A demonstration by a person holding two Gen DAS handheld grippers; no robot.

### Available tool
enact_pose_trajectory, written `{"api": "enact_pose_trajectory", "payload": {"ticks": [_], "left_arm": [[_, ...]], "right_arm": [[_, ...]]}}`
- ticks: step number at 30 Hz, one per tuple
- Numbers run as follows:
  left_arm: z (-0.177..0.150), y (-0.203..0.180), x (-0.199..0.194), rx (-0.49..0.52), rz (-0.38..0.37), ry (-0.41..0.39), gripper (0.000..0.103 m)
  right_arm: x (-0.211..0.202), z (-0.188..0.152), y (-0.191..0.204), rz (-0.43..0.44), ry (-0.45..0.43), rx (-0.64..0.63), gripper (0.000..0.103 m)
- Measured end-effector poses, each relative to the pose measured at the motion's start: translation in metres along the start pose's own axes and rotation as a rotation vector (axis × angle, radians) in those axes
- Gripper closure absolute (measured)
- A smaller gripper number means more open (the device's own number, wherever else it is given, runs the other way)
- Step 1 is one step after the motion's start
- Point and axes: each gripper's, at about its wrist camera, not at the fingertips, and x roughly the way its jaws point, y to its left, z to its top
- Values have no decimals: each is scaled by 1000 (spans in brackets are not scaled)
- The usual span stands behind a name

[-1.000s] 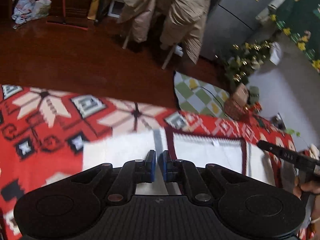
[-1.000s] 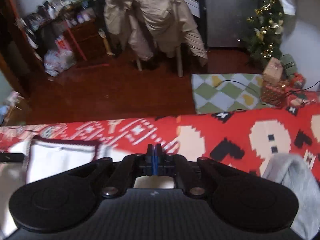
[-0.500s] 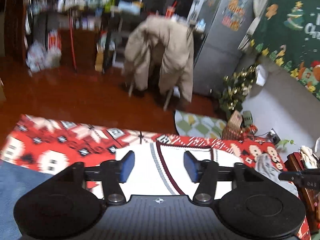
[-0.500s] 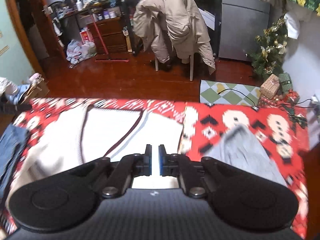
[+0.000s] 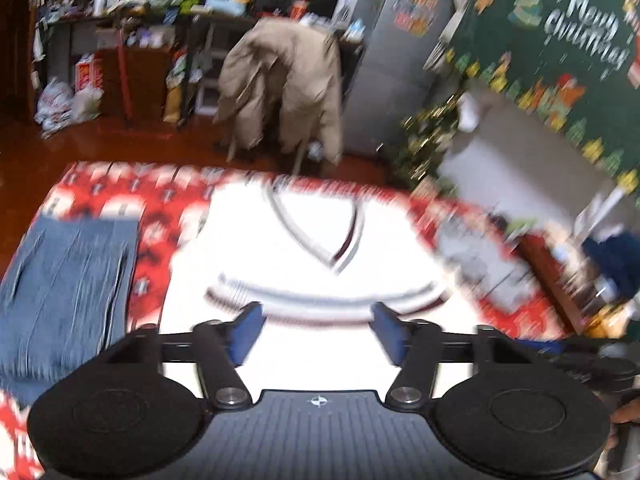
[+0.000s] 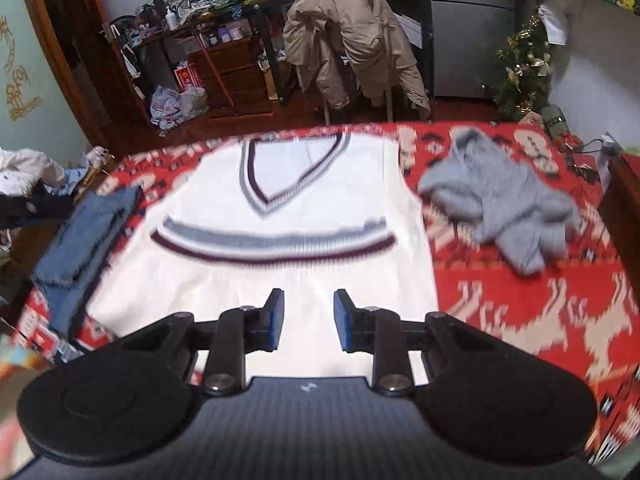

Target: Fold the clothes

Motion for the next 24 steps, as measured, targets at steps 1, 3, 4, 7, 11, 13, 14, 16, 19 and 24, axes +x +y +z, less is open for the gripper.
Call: {"api": "enact_pose_trajectory", "payload": {"ticks": [1, 3, 4, 7, 11, 13, 14, 16, 19, 24], "left_arm": [[-11, -1, 9, 24, 23, 16, 66], [-27, -3, 25, 71, 49, 31, 68], [-34, -5, 33, 93, 60, 38, 68], [-42, -2, 60, 46, -7, 73, 72], [-41, -12, 87, 64, -9, 85, 74], [-41, -14, 101, 74, -5, 105, 74], [-41, -13, 108, 80, 1, 116, 74], [-38, -11, 116, 84, 2, 95, 74], [-28, -7, 125, 60, -10, 78, 74], [-16, 12, 118, -30, -18, 51, 73]], "right_arm": [[4, -10, 1, -12, -12, -7, 74], [13, -25, 0, -44, -48, -26, 74], [18, -30, -3, -61, -63, -28, 74], [39, -38, -15, -50, -75, 6, 76], [76, -37, -10, -40, -50, -21, 86], [93, -37, -4, -21, -26, -40, 91], [100, -35, 0, -20, -24, -57, 91], [113, -30, 7, -33, -33, -97, 91], [132, -16, 7, -29, -56, -80, 91], [135, -1, -5, 9, -86, -20, 91]]}}
